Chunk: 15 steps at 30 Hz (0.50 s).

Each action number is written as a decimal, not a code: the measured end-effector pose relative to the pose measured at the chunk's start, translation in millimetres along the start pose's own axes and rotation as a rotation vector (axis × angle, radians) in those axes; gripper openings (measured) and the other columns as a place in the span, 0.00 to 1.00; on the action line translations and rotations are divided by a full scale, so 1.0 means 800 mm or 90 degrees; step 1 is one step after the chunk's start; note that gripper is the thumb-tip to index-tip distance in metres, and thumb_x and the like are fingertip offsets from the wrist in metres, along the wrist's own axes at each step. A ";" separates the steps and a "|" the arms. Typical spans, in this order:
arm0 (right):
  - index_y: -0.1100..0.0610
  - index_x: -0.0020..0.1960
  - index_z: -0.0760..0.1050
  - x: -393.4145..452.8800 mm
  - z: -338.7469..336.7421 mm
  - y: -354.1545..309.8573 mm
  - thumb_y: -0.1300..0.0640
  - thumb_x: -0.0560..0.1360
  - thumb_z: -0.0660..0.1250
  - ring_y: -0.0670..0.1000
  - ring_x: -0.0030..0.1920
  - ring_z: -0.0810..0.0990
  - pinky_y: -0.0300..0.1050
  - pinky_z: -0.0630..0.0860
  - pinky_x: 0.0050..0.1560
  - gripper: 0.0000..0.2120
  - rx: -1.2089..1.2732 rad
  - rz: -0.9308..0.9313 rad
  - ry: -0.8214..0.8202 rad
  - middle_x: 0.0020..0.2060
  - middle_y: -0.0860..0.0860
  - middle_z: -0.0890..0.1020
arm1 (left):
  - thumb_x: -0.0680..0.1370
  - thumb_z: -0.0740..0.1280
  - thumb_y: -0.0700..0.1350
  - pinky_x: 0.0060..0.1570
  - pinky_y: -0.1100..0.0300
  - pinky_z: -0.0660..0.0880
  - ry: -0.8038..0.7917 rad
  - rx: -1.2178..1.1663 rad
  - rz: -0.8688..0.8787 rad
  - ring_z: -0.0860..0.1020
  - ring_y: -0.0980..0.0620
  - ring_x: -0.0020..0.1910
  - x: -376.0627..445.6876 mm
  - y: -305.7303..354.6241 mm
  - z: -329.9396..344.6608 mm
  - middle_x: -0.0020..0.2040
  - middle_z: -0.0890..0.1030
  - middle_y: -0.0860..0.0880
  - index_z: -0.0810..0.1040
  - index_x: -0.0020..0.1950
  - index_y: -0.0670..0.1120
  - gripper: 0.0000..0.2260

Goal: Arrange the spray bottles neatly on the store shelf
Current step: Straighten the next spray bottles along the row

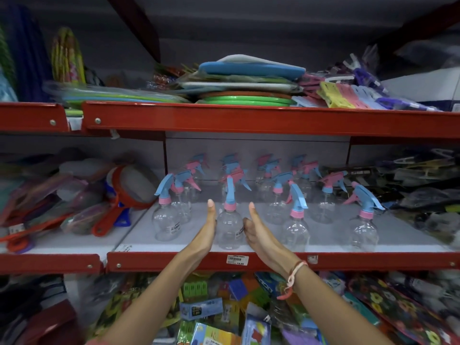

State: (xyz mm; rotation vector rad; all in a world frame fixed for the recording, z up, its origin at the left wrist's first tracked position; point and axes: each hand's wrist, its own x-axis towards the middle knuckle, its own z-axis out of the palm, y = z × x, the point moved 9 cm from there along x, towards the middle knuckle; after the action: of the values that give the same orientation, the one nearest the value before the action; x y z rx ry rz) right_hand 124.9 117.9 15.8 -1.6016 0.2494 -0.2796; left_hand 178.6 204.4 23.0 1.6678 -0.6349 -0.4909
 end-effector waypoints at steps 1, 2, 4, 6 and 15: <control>0.55 0.77 0.47 -0.005 0.000 0.002 0.34 0.77 0.42 0.48 0.77 0.52 0.46 0.49 0.75 0.36 -0.006 0.002 -0.001 0.78 0.51 0.54 | 0.72 0.35 0.67 0.75 0.49 0.47 -0.008 0.003 0.000 0.53 0.47 0.76 -0.004 -0.001 0.000 0.77 0.53 0.44 0.51 0.75 0.45 0.39; 0.56 0.77 0.47 -0.010 -0.001 0.004 0.35 0.77 0.41 0.49 0.77 0.52 0.46 0.49 0.75 0.36 -0.009 0.006 -0.002 0.78 0.51 0.53 | 0.72 0.35 0.68 0.76 0.49 0.47 -0.012 0.007 0.000 0.54 0.47 0.76 -0.009 -0.004 -0.001 0.77 0.52 0.44 0.51 0.75 0.46 0.39; 0.57 0.77 0.47 -0.018 -0.003 0.009 0.34 0.77 0.41 0.49 0.77 0.52 0.46 0.49 0.76 0.37 -0.012 0.010 -0.004 0.78 0.52 0.52 | 0.71 0.35 0.70 0.76 0.47 0.47 -0.015 0.018 0.005 0.54 0.47 0.76 -0.017 -0.007 -0.001 0.78 0.51 0.45 0.49 0.76 0.48 0.40; 0.57 0.78 0.45 -0.023 -0.005 0.014 0.32 0.76 0.42 0.50 0.77 0.51 0.47 0.49 0.77 0.39 -0.015 0.014 0.000 0.78 0.53 0.50 | 0.71 0.35 0.70 0.76 0.47 0.47 -0.021 0.029 0.015 0.55 0.48 0.76 -0.027 -0.007 0.000 0.78 0.52 0.45 0.50 0.76 0.48 0.39; 0.56 0.77 0.47 -0.039 -0.001 0.013 0.33 0.76 0.43 0.49 0.77 0.52 0.48 0.49 0.77 0.39 -0.016 -0.002 -0.003 0.78 0.52 0.51 | 0.68 0.36 0.71 0.74 0.50 0.47 -0.015 0.092 0.009 0.56 0.48 0.76 -0.051 -0.007 0.002 0.77 0.54 0.46 0.50 0.75 0.48 0.42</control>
State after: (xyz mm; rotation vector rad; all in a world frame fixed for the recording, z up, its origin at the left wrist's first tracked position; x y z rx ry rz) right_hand 95.2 126.9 4.8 -1.6269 0.2475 -0.2752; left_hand 147.4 230.4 16.6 1.7939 -0.7131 -0.4640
